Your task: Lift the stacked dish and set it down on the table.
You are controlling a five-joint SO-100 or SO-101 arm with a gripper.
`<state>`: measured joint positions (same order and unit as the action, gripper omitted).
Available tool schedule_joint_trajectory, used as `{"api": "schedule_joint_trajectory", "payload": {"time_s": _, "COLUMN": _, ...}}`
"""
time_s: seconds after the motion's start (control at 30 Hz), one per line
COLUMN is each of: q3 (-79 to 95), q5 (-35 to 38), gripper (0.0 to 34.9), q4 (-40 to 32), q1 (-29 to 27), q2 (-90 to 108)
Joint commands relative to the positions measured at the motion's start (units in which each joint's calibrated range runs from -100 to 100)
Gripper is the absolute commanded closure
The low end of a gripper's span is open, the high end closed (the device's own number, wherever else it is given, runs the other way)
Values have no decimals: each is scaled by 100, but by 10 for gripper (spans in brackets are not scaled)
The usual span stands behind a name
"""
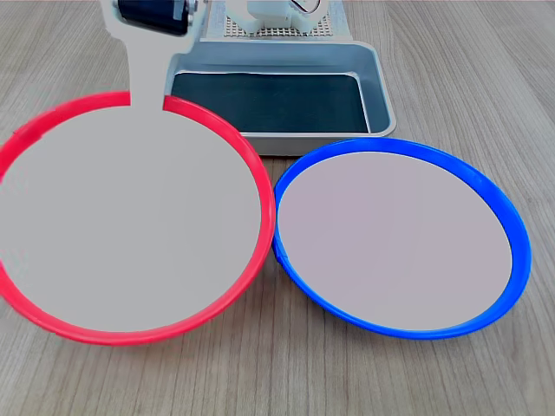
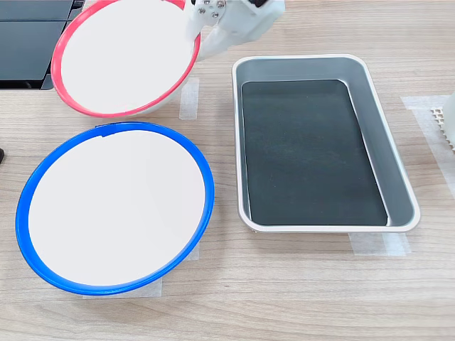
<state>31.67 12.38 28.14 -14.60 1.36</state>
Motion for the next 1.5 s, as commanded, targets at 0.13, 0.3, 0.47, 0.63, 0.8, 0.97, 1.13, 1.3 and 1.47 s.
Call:
{"api": "schedule_joint_trajectory", "payload": {"time_s": 0.13, "q3": -131, "q5": 10, "gripper": 349, "q4": -565, "q1": -79, "q2": -260}}
{"api": "schedule_joint_trajectory", "payload": {"time_s": 0.3, "q3": 133, "q5": 24, "gripper": 349, "q4": -664, "q1": -3, "q2": -303}}
{"api": "schedule_joint_trajectory", "payload": {"time_s": 0.47, "q3": 388, "q5": 29, "gripper": 349, "q4": -606, "q1": 72, "q2": -252}}
{"api": "schedule_joint_trajectory", "payload": {"time_s": 0.63, "q3": 543, "q5": 63, "gripper": 314, "q4": -590, "q1": 100, "q2": -243}}
{"api": "schedule_joint_trajectory", "payload": {"time_s": 0.8, "q3": 706, "q5": 107, "gripper": 254, "q4": -548, "q1": 44, "q2": -149}}
{"api": "schedule_joint_trajectory", "payload": {"time_s": 0.97, "q3": 652, "q5": 147, "gripper": 242, "q4": 87, "q1": 34, "q2": 175}}
{"api": "schedule_joint_trajectory", "payload": {"time_s": 1.13, "q3": 479, "q5": 186, "gripper": 246, "q4": 1425, "q1": 119, "q2": 960}}
{"api": "schedule_joint_trajectory", "payload": {"time_s": 1.3, "q3": 515, "q5": 181, "gripper": 252, "q4": 2366, "q1": 317, "q2": 2162}}
{"api": "schedule_joint_trajectory", "payload": {"time_s": 1.47, "q3": 1498, "q5": 15, "gripper": 313, "q4": 1862, "q1": 674, "q2": 3851}}
